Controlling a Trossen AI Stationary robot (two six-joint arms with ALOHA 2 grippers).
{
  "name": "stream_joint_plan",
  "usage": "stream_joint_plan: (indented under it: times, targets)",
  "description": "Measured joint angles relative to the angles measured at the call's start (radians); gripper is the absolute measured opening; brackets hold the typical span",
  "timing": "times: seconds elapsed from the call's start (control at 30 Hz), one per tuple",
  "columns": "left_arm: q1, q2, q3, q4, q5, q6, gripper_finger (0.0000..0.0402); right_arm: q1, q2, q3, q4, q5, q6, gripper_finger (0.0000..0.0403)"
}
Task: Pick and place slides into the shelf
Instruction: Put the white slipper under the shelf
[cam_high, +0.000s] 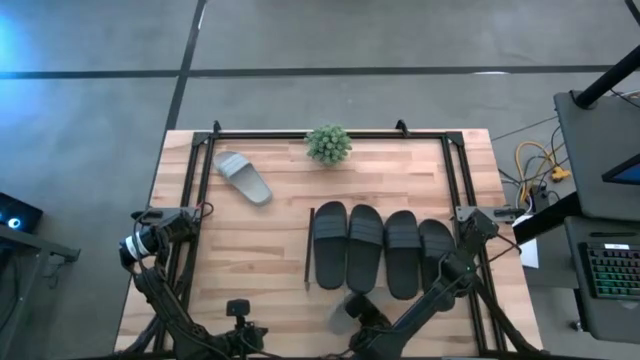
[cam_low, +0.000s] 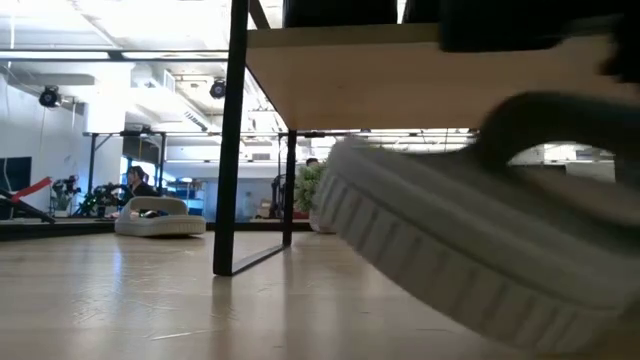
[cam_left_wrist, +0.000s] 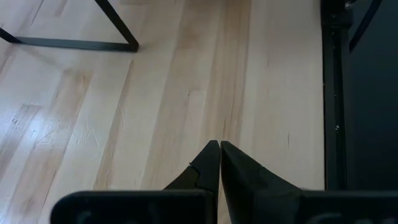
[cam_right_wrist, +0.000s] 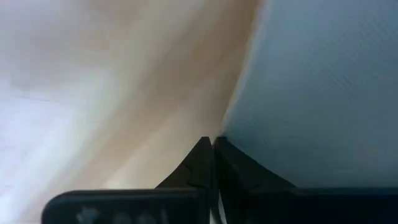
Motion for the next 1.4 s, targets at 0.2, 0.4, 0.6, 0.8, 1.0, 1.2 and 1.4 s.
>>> stream_joint_plan:
  times: [0.2, 0.4, 0.6, 0.8, 1.0, 1.2, 1.4]
  targets:
    - [0.0, 0.0, 0.0, 0.0, 0.0, 0.0, 0.0, 0.06, -0.021, 0.0, 0.004, -0.009, 0.017, 0.001]
    - [0.0, 0.0, 0.0, 0.0, -0.005, 0.001, 0.0, 0.108, -0.053, -0.002, 0.008, 0.031, 0.062, 0.0015]
    - [0.003, 0.0, 0.0, 0.0, -0.023, 0.001, 0.0, 0.128, -0.059, -0.01, 0.008, 0.016, 0.246, 0.0029]
    - [0.003, 0.0, 0.0, -0.001, -0.023, 0.002, 0.0, 0.133, -0.1, -0.008, 0.006, 0.02, 0.473, 0.0086]
    - [0.005, 0.0, 0.0, -0.001, -0.023, 0.002, 0.0, 0.131, -0.12, -0.008, 0.008, -0.035, 0.844, 0.0145]
    - [0.005, 0.0, 0.0, -0.001, -0.019, 0.002, 0.0, 0.167, -0.139, -0.008, 0.007, -0.074, 1.514, 0.0139]
    - [0.005, 0.0, 0.0, -0.001, -0.019, 0.002, 0.0, 0.244, -0.139, -0.028, 0.008, -0.138, 1.936, 0.0082]
